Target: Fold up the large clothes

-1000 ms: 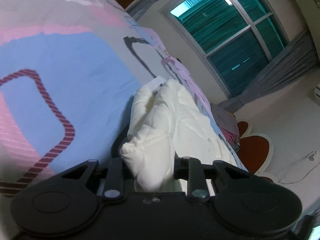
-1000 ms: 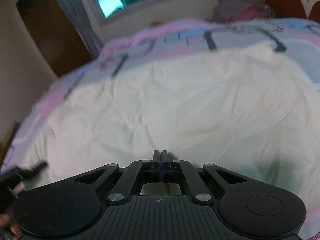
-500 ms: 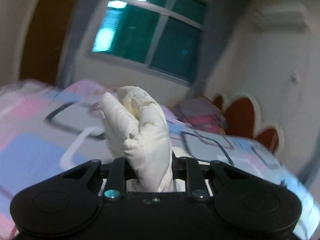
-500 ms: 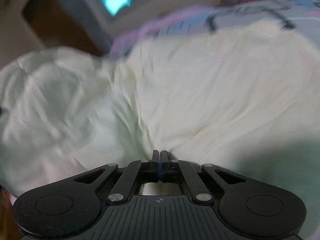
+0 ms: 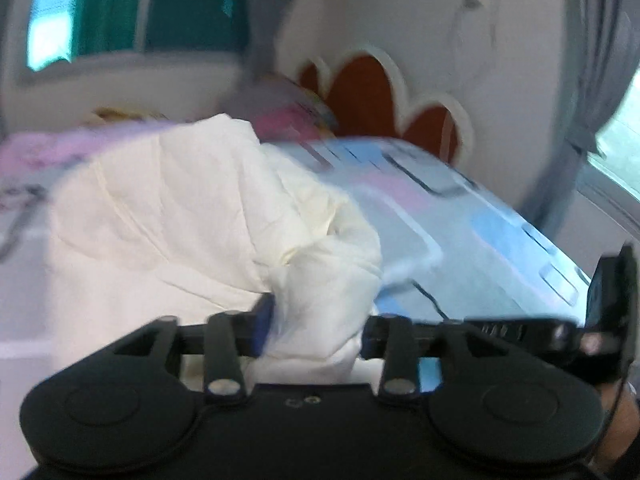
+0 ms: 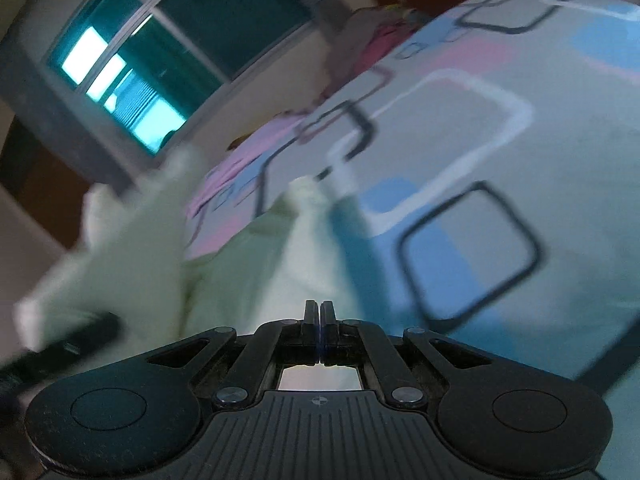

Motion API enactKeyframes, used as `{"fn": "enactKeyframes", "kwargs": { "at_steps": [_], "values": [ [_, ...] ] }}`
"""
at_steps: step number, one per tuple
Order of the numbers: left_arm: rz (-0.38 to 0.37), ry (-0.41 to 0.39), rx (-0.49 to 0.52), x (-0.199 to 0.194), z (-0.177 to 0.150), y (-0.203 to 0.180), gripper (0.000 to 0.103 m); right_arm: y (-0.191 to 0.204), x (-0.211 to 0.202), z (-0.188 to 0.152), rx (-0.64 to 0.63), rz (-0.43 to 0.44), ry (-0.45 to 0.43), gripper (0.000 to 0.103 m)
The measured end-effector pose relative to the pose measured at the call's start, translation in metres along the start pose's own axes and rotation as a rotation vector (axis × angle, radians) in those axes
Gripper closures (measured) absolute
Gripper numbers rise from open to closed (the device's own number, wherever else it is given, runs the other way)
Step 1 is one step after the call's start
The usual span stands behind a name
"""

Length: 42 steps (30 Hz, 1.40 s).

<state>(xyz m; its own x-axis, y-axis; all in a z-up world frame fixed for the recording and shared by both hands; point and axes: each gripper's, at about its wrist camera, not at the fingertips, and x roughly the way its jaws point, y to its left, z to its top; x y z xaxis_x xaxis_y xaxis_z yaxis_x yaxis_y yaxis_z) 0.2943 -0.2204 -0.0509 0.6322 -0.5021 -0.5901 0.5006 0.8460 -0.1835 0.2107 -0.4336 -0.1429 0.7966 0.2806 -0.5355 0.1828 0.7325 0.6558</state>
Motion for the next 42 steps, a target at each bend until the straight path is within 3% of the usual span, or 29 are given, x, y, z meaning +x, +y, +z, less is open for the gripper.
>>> {"fn": "enactKeyframes", "kwargs": {
  "at_steps": [4, 5, 6, 7, 8, 9, 10, 12, 16, 19, 22, 27, 28, 33, 34, 35, 39, 42],
  "values": [
    [-0.059, 0.075, -0.038, 0.049, -0.027, -0.002, 0.044, -0.019, -0.009, 0.004, 0.035, -0.049, 0.008, 0.103],
    [-0.059, 0.074, -0.030, 0.053, -0.030, -0.002, 0.043, -0.022, -0.012, 0.005, 0.037, -0.057, 0.007, 0.098],
    [-0.064, 0.079, -0.021, 0.051, -0.034, -0.007, 0.038, -0.024, -0.014, 0.006, 0.040, -0.066, 0.002, 0.089],
    [-0.077, 0.085, -0.018, 0.052, -0.033, -0.008, 0.026, -0.024, -0.018, 0.006, 0.040, -0.080, -0.015, 0.051],
    [-0.112, 0.090, -0.022, 0.049, -0.032, -0.009, 0.020, -0.022, -0.027, 0.003, 0.034, -0.091, -0.047, 0.027],
    [-0.139, 0.096, -0.027, 0.046, -0.029, -0.010, 0.014, -0.020, -0.032, 0.004, 0.018, -0.081, -0.071, 0.027],
    [-0.149, 0.100, -0.027, 0.045, -0.026, -0.012, 0.014, -0.017, -0.033, 0.006, 0.007, -0.067, -0.073, 0.027],
    [-0.187, 0.081, -0.057, 0.026, -0.021, -0.007, 0.017, -0.012, -0.033, 0.013, -0.009, -0.042, -0.092, 0.027],
    [-0.231, -0.047, -0.164, -0.028, -0.008, 0.028, 0.029, 0.012, -0.027, 0.028, -0.057, 0.015, -0.112, 0.036],
    [-0.088, -0.164, -0.161, -0.053, 0.003, 0.070, 0.033, 0.039, -0.013, 0.042, -0.115, 0.084, -0.101, 0.038],
    [0.011, -0.212, -0.284, -0.054, 0.009, 0.135, 0.037, 0.073, 0.004, 0.056, -0.187, 0.141, -0.095, 0.039],
    [0.015, -0.180, -0.392, -0.032, 0.013, 0.197, 0.048, 0.123, 0.053, 0.073, -0.314, 0.161, -0.032, 0.039],
    [0.003, -0.167, -0.400, -0.027, 0.014, 0.203, 0.053, 0.130, 0.066, 0.077, -0.320, 0.162, 0.006, 0.039],
    [-0.050, -0.122, -0.399, 0.002, 0.019, 0.209, 0.053, 0.135, 0.111, 0.080, -0.317, 0.177, 0.150, 0.041],
    [-0.063, -0.111, -0.389, 0.008, 0.020, 0.209, 0.053, 0.131, 0.111, 0.077, -0.320, 0.194, 0.164, 0.067],
    [-0.069, -0.103, -0.376, 0.013, 0.021, 0.207, 0.053, 0.130, 0.111, 0.074, -0.319, 0.191, 0.169, 0.081],
    [-0.105, -0.082, -0.309, 0.026, 0.019, 0.200, 0.054, 0.123, 0.103, 0.064, -0.353, 0.124, 0.120, 0.084],
    [-0.090, -0.033, -0.221, 0.044, 0.021, 0.184, 0.054, 0.108, 0.098, 0.054, -0.351, 0.030, 0.086, 0.084]
  ]
}}
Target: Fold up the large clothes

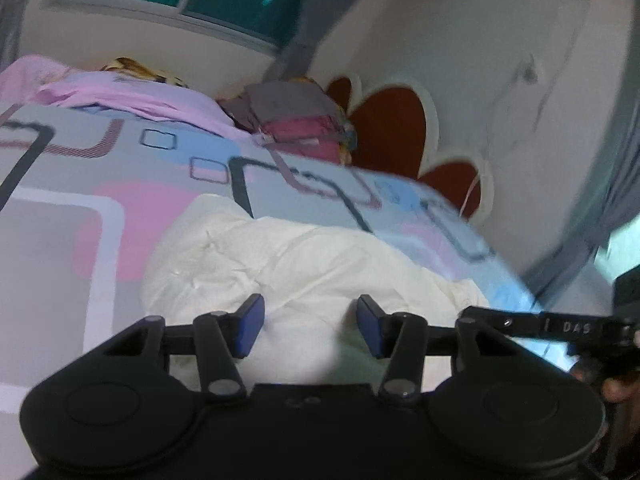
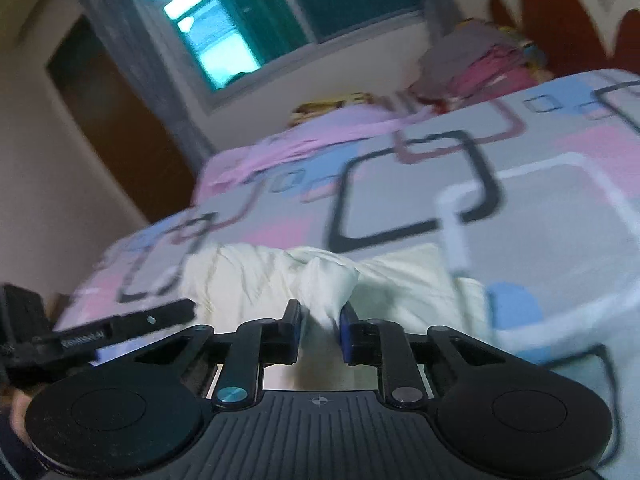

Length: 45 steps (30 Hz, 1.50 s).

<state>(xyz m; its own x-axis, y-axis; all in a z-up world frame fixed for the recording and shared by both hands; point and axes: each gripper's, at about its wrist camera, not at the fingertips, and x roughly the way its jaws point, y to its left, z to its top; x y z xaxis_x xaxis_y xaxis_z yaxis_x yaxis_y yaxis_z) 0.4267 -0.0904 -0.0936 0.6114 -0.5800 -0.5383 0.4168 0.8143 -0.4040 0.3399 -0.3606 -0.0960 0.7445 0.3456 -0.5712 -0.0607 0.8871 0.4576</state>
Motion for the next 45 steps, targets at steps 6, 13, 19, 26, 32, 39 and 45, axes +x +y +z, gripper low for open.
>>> {"fn": "enactKeyframes", "kwargs": {
  "at_steps": [6, 13, 19, 26, 32, 39, 45],
  "values": [
    [0.034, 0.064, 0.111, 0.036, -0.005, -0.025, 0.054, -0.031, 0.008, -0.017, 0.087, -0.093, 0.012, 0.084],
    [0.069, 0.135, 0.154, 0.065, -0.014, -0.025, 0.052, -0.061, 0.037, -0.036, 0.156, -0.067, 0.071, 0.084],
    [0.081, 0.176, 0.151, 0.073, -0.016, -0.020, 0.051, -0.066, 0.044, -0.042, 0.157, -0.064, 0.078, 0.084],
    [0.096, 0.151, 0.129, 0.044, -0.006, -0.028, 0.041, -0.054, 0.006, -0.019, 0.104, -0.121, 0.038, 0.042],
    [0.050, 0.057, 0.168, -0.022, -0.018, -0.055, 0.036, -0.020, -0.050, -0.015, -0.009, -0.030, -0.012, 0.051],
    [0.091, 0.076, 0.332, -0.057, -0.058, -0.100, 0.038, 0.007, -0.073, -0.058, -0.124, -0.030, 0.068, 0.058],
    [0.125, 0.130, 0.352, -0.061, -0.097, -0.098, 0.039, 0.001, -0.067, -0.104, -0.111, -0.063, 0.169, 0.058]
  ]
}}
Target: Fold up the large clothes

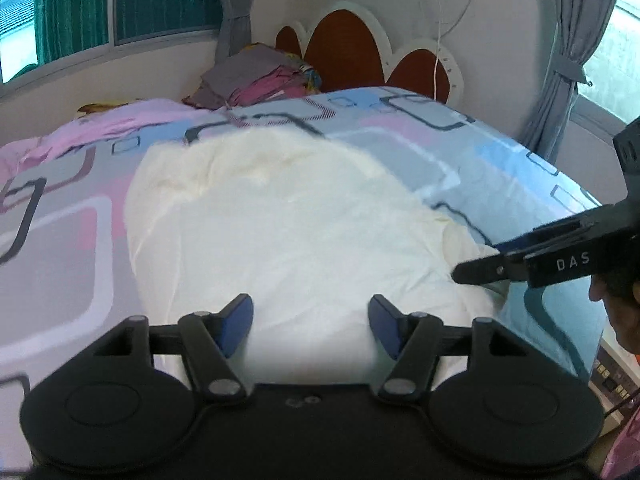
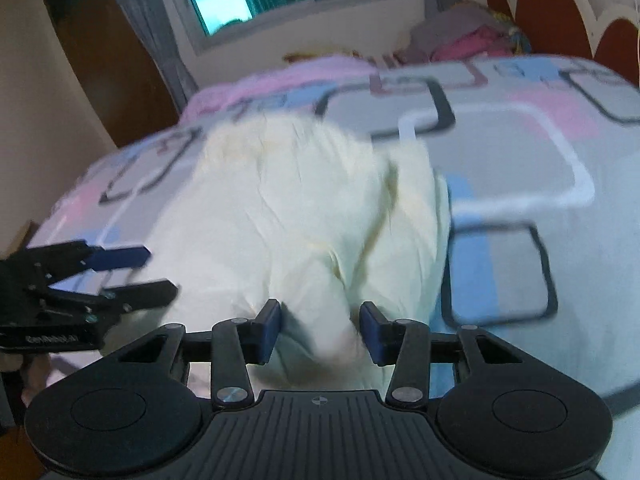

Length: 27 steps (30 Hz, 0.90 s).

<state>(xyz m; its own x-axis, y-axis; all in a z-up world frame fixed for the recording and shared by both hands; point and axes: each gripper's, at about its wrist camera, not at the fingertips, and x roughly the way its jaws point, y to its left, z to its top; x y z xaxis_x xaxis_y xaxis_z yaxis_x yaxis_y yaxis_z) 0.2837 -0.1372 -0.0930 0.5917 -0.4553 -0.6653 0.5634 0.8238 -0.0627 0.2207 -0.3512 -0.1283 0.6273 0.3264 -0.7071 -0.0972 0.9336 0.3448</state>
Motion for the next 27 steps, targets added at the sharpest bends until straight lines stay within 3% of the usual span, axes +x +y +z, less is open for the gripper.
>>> {"fn": "enactKeyframes", "kwargs": {
  "at_steps": [5, 12, 15, 18, 21, 22, 23, 27],
  "values": [
    [0.011, 0.005, -0.065, 0.000, -0.022, 0.005, 0.038, -0.007, 0.014, -0.017, 0.025, -0.013, 0.022, 0.058],
    [0.024, 0.044, -0.027, 0.009, -0.017, 0.005, 0.038, -0.011, 0.018, -0.010, 0.023, -0.018, 0.048, 0.058],
    [0.056, 0.003, -0.023, -0.010, -0.008, 0.012, 0.030, -0.014, -0.005, 0.003, 0.036, -0.050, -0.029, 0.050],
    [0.089, -0.091, -0.028, -0.020, 0.010, 0.027, 0.027, -0.019, -0.021, 0.031, 0.060, -0.038, -0.126, 0.049],
    [0.116, -0.155, -0.073, -0.013, 0.041, 0.054, 0.032, -0.011, -0.015, 0.075, 0.020, -0.045, -0.197, 0.049],
    [0.115, -0.176, -0.091, -0.008, 0.052, 0.063, 0.033, -0.005, -0.011, 0.088, -0.002, -0.047, -0.213, 0.054],
    [0.109, -0.192, -0.112, 0.000, 0.065, 0.071, 0.034, 0.000, -0.003, 0.104, -0.022, -0.045, -0.225, 0.062],
    [0.067, -0.181, -0.174, 0.044, 0.105, 0.090, 0.036, 0.014, 0.041, 0.151, -0.052, -0.032, -0.198, 0.063]
  ]
}}
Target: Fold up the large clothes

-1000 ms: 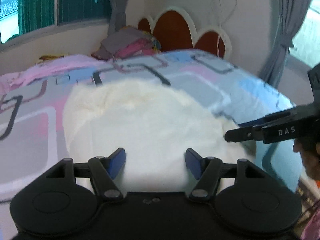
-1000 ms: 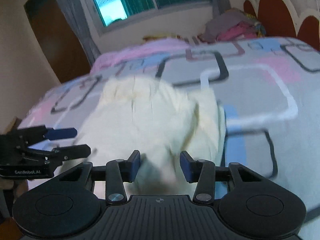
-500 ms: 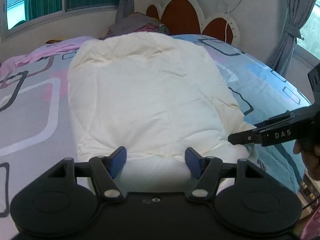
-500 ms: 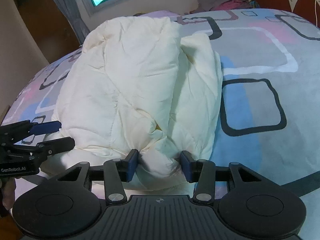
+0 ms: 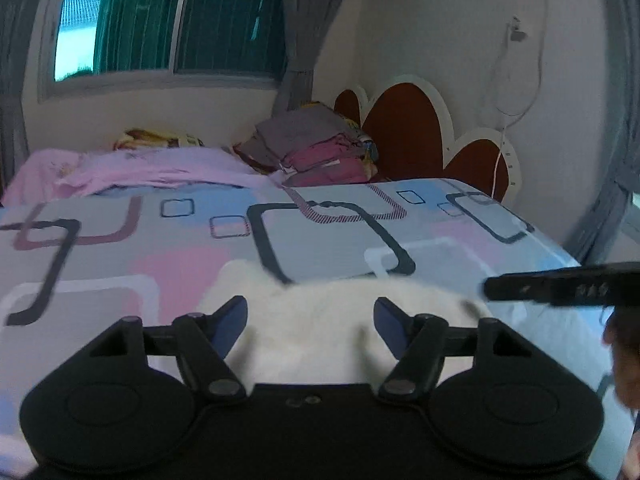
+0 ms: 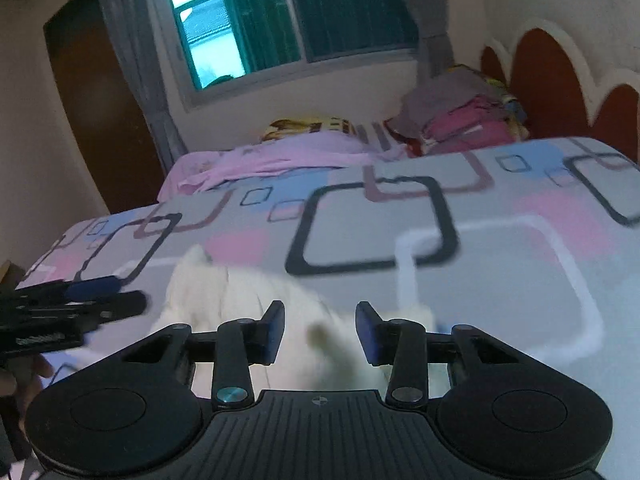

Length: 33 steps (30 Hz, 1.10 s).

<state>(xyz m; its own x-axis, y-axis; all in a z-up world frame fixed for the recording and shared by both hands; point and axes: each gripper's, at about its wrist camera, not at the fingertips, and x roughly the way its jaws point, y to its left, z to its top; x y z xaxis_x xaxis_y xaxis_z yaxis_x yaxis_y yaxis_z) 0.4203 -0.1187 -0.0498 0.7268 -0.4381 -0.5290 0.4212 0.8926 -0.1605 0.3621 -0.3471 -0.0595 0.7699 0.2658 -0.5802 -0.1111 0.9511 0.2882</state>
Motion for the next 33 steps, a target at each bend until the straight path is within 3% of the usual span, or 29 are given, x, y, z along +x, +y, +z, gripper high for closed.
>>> {"fn": "enactKeyframes", "kwargs": {
  "at_steps": [4, 8, 12, 21, 27, 29, 31, 33],
  "values": [
    [-0.037, 0.065, 0.001, 0.045, 0.004, -0.007, 0.040, 0.007, 0.042, -0.003, -0.053, -0.008, 0.080, 0.065],
    [-0.032, 0.176, 0.055, 0.079, -0.016, -0.017, 0.040, -0.013, 0.073, -0.034, -0.033, -0.063, 0.175, 0.065],
    [-0.008, 0.200, 0.093, 0.087, -0.028, -0.022, 0.039, -0.036, 0.083, -0.056, 0.046, -0.037, 0.174, 0.065],
    [0.044, 0.210, 0.132, 0.100, -0.036, -0.028, 0.039, -0.031, 0.092, -0.063, 0.035, -0.054, 0.181, 0.065],
    [0.056, 0.228, 0.141, 0.091, -0.028, -0.032, 0.038, -0.030, 0.079, -0.050, 0.051, -0.053, 0.191, 0.065],
    [0.022, 0.178, 0.098, 0.063, -0.019, -0.036, 0.038, -0.031, 0.045, -0.042, 0.069, 0.001, 0.115, 0.065],
    [-0.035, 0.119, 0.088, 0.027, -0.018, -0.040, 0.037, -0.030, 0.017, -0.043, 0.060, 0.024, 0.085, 0.065],
    [-0.066, 0.110, 0.096, -0.001, -0.029, -0.046, 0.037, -0.031, -0.004, -0.053, 0.079, 0.058, 0.079, 0.065]
  ]
}}
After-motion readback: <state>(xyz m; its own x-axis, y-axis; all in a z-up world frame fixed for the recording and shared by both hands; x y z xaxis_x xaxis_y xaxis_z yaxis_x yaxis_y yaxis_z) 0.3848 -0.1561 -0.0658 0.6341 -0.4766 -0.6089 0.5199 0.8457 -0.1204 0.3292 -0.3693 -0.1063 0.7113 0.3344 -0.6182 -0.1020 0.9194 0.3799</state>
